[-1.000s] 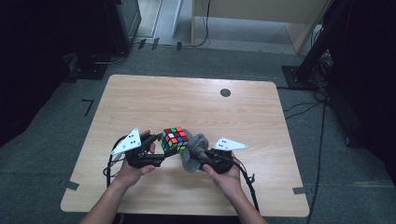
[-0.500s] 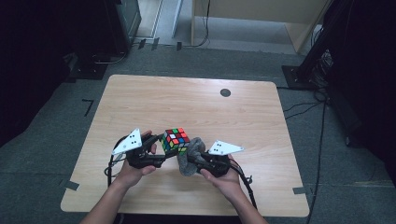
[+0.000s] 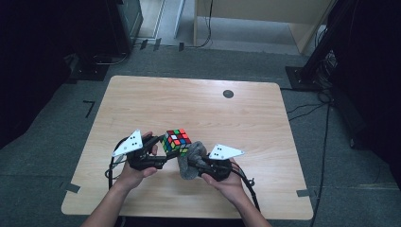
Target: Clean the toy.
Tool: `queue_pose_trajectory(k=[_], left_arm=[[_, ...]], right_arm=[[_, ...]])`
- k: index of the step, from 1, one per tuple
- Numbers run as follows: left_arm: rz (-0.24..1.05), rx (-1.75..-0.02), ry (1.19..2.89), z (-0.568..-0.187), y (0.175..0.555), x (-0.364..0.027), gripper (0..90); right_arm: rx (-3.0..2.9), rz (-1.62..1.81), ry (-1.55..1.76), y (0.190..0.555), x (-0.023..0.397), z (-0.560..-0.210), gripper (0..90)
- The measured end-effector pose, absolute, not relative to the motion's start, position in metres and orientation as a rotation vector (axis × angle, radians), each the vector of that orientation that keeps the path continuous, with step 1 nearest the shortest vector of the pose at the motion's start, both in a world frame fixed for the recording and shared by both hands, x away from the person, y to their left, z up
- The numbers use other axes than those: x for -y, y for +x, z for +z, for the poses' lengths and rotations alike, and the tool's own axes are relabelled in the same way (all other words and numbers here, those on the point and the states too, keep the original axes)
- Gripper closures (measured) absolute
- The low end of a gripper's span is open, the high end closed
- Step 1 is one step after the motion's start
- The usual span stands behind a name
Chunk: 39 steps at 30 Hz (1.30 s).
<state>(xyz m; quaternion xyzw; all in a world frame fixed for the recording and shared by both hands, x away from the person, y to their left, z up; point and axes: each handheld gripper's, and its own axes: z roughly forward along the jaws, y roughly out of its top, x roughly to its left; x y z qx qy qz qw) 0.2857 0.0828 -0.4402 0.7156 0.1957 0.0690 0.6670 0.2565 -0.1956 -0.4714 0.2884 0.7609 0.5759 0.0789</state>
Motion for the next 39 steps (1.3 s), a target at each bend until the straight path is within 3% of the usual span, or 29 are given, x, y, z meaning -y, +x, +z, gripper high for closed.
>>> queue_pose_trajectory(k=[5,14,23,28,39], left_arm=[[0.151,-0.437,1.634,-0.443,0.285,-0.08,34.4],[0.161,-0.453,1.623,-0.442,0.286,-0.082,34.4],[0.151,-0.448,1.639,-0.445,0.285,-0.078,34.4],[0.163,-0.465,1.632,-0.444,0.287,-0.08,34.5],[0.154,-0.463,1.64,-0.446,0.287,-0.078,34.4]], right_arm=[[-2.043,1.871,0.955,0.258,0.216,-0.457,75.3],[-2.29,1.725,0.791,0.255,0.194,-0.472,75.2],[-2.126,1.793,0.868,0.255,0.207,-0.463,75.2],[-2.34,1.623,0.787,0.256,0.192,-0.476,75.0],[-2.179,1.773,0.8,0.255,0.205,-0.468,74.9]])
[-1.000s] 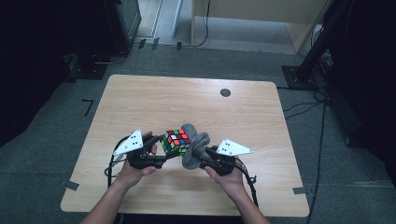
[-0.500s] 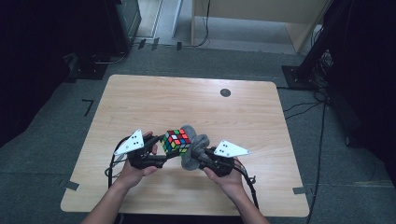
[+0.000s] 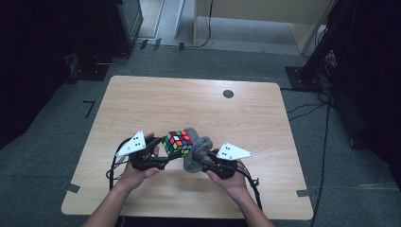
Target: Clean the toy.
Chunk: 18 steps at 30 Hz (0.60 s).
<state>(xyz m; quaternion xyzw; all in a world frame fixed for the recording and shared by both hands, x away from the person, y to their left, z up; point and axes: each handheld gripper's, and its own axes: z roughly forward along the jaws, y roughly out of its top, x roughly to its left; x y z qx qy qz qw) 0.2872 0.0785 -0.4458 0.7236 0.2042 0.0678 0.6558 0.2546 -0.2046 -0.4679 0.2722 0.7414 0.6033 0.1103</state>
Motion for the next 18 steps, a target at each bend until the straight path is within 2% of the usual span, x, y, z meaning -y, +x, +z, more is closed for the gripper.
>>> queue_pose_trajectory(k=[6,14,18], left_arm=[[0.167,-0.482,1.622,-0.444,0.288,-0.082,34.5],[0.164,-0.477,1.63,-0.445,0.288,-0.08,34.4],[0.164,-0.492,1.609,-0.444,0.289,-0.081,34.4]], right_arm=[[-2.304,1.67,0.714,0.252,0.191,-0.476,74.7],[-2.045,1.8,0.836,0.256,0.215,-0.461,73.7],[-2.179,1.738,0.751,0.251,0.201,-0.469,74.1]])
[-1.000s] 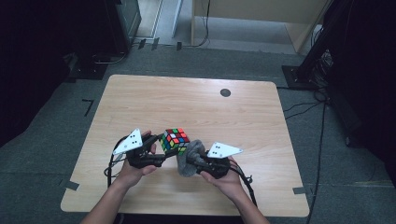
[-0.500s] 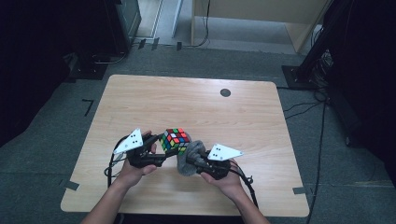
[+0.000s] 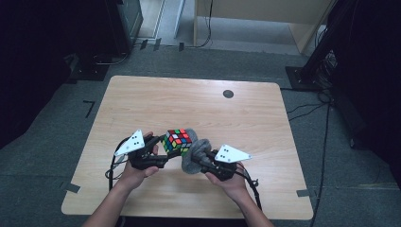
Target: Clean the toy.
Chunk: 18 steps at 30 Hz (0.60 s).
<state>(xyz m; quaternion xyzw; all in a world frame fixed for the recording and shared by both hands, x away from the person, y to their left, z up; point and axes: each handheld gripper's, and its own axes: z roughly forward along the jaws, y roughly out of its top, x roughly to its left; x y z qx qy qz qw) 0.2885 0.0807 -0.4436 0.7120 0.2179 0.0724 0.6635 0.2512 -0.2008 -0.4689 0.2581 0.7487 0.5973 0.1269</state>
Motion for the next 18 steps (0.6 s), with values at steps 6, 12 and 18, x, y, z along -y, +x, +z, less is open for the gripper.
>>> queue_pose_trajectory(k=[6,12,18], left_arm=[[0.176,-0.54,1.562,-0.444,0.289,-0.077,34.4],[0.172,-0.528,1.583,-0.446,0.286,-0.071,34.5],[0.169,-0.55,1.545,-0.444,0.288,-0.076,34.5]], right_arm=[[-2.359,1.696,0.661,0.243,0.169,-0.486,74.1],[-2.254,1.818,0.737,0.239,0.158,-0.48,74.8],[-2.071,1.838,1.037,0.252,0.185,-0.486,75.5]])
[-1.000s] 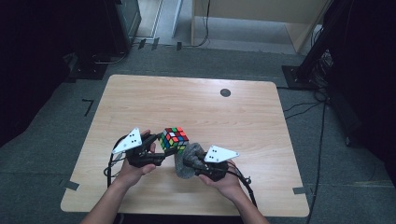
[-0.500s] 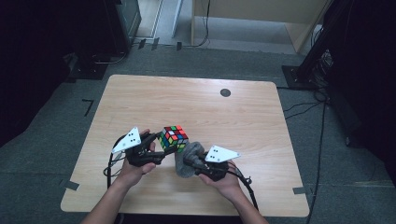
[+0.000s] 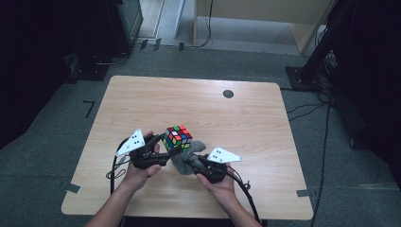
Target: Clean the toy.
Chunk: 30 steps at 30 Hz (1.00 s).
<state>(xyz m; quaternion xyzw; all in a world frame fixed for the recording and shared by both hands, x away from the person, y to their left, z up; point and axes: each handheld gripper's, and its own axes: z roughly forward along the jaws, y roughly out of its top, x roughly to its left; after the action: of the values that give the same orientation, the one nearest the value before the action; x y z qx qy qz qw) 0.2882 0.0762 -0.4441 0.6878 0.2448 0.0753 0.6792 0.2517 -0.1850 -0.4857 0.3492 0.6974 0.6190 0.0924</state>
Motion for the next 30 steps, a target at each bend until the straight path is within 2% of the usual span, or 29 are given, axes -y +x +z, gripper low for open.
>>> queue_pose_trajectory(k=[5,11,14,18,26,28,30], left_arm=[[0.172,-0.559,1.542,-0.445,0.288,-0.075,34.5],[0.175,-0.558,1.57,-0.449,0.285,-0.065,34.4],[0.184,-0.544,1.589,-0.45,0.283,-0.063,34.5],[0.194,-0.557,1.566,-0.448,0.284,-0.066,34.5],[0.202,-0.582,1.555,-0.447,0.288,-0.074,34.5],[0.203,-0.583,1.563,-0.448,0.288,-0.073,34.5],[0.198,-0.592,1.571,-0.449,0.289,-0.072,34.5]], right_arm=[[-1.98,1.823,1.212,0.26,0.2,-0.49,75.4],[-2.251,1.868,0.951,0.245,0.162,-0.487,75.2],[-2.264,1.915,0.857,0.24,0.156,-0.479,75.5],[-2.16,1.94,0.971,0.249,0.176,-0.48,76.0],[-1.948,1.742,1.218,0.268,0.213,-0.487,75.1],[-1.919,1.681,1.233,0.272,0.223,-0.486,71.2],[-1.919,1.65,1.254,0.276,0.228,-0.486,62.4]])
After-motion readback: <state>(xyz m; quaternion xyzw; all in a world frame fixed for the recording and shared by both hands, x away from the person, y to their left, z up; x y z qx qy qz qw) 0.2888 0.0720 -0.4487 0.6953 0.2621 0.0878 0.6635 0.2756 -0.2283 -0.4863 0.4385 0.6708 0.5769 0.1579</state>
